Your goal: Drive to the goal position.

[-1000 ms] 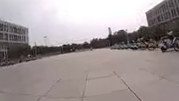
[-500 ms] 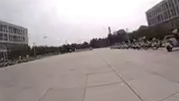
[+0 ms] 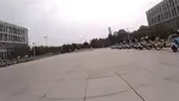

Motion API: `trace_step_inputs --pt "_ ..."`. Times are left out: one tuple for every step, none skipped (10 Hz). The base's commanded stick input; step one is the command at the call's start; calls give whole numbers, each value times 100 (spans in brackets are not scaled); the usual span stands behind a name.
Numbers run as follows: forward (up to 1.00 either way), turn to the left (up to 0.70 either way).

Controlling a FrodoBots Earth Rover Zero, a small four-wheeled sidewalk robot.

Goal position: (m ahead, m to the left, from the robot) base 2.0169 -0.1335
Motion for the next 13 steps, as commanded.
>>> trace_step_inputs --pt "85 -2" --pt "85 -34" --pt "85 -33" --pt "85 -14" --pt "85 0" --pt "85 0" --pt "85 0" --pt "85 0" --pt "85 0" --pt "85 0" --pt "85 0" --pt "85 0" --pt "85 0"
